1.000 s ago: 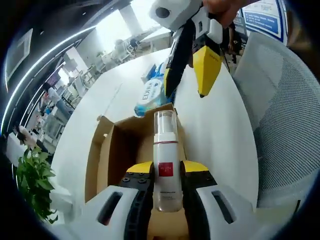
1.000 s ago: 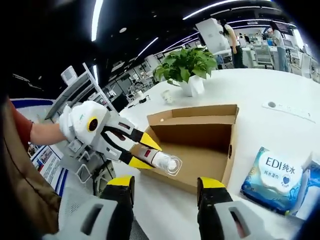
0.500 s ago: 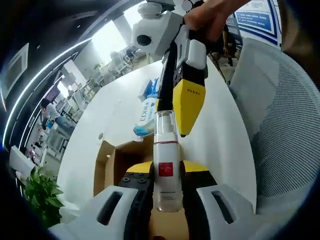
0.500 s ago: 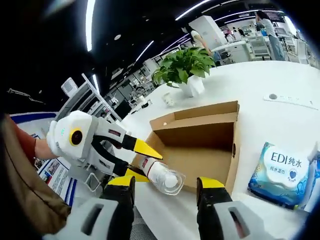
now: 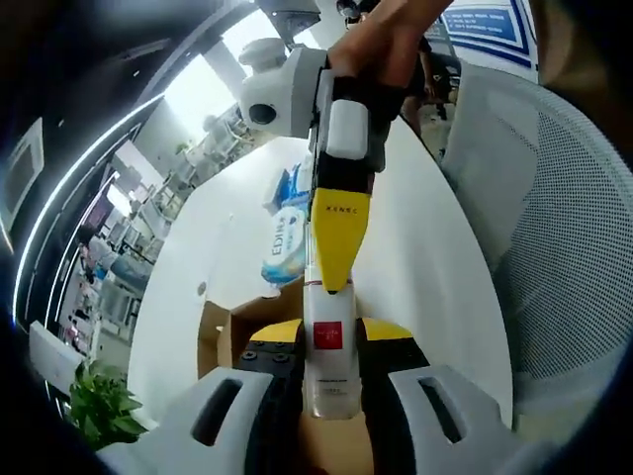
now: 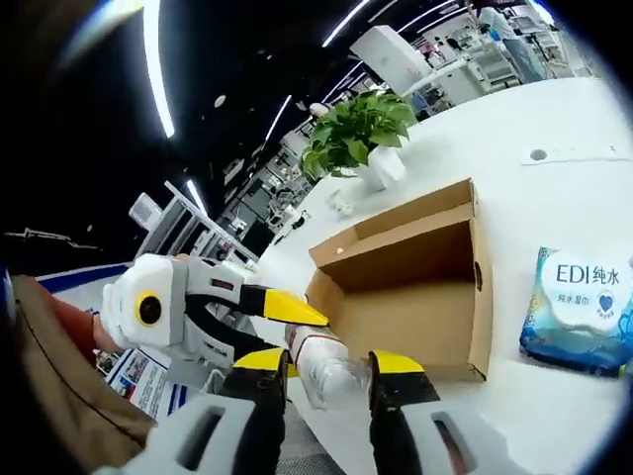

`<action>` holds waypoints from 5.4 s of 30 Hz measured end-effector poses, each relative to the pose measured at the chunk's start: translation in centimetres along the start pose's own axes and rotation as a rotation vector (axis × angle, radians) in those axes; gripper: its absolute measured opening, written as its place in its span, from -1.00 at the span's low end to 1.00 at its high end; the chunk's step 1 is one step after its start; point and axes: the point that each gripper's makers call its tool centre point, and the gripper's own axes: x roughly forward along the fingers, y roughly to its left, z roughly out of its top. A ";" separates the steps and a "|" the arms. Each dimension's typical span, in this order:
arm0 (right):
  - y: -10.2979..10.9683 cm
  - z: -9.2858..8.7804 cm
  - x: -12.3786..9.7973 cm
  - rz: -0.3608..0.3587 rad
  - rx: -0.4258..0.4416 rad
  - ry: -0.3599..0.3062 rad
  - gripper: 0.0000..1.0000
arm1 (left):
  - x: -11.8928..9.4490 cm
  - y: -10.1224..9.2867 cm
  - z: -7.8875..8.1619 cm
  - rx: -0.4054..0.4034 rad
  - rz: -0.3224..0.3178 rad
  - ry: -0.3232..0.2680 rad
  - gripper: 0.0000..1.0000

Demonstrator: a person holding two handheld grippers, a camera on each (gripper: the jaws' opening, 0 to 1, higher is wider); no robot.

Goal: Operate the shoe box by opening the lid, removing the specified soft item, and placing it in the target area until the item is outside and the box remains undamaged.

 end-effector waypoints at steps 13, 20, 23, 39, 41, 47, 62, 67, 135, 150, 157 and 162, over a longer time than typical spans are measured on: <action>1.1 -0.7 0.2 0.042 0.131 -0.018 -0.65 | 0.2 -0.4 -0.5 0.026 -0.010 0.024 -0.60; 0.5 -0.8 0.4 0.033 0.135 -0.008 -0.65 | 0.1 -0.7 -0.8 0.035 -0.017 0.034 -0.60; 0.2 -0.8 0.4 0.025 0.192 -0.006 -0.66 | 0.2 -0.8 -0.9 0.016 -0.022 0.030 -0.59; -0.6 -1.6 -0.7 0.036 0.399 -0.052 -0.67 | 0.6 -1.7 -1.4 0.040 -0.045 0.052 -0.51; -0.6 -1.5 -1.1 0.043 0.436 -0.075 -0.67 | 0.6 -1.7 -1.4 0.027 -0.045 0.045 -0.48; -0.8 -1.7 -2.2 0.035 0.462 -0.107 -0.67 | 0.5 -1.4 -1.6 -0.049 -0.038 0.027 -0.43; -3.6 -1.7 -6.3 -0.003 0.579 -0.224 -0.67 | -0.5 -0.4 -2.6 -0.374 -0.003 -0.054 -0.25; -4.3 -1.5 -7.6 -0.014 0.597 -0.257 -0.67 | -1.2 0.4 -3.6 -0.516 0.030 -0.087 -0.21; -15.9 15.6 -16.3 -0.422 0.083 0.033 -0.67 | -7.0 0.4 -8.0 -0.933 0.212 -0.143 0.08; -18.8 14.6 -14.2 -0.514 -0.204 0.326 -0.67 | -8.0 0.5 -8.5 -0.946 0.243 -0.135 0.08; -20.4 13.9 -13.6 -0.544 -0.332 0.446 -0.66 | -8.3 0.6 -8.6 -0.951 0.255 -0.131 0.08; -21.9 13.6 -13.7 -0.560 -0.451 0.550 -0.66 | -8.4 0.8 -8.5 -0.953 0.261 -0.132 0.08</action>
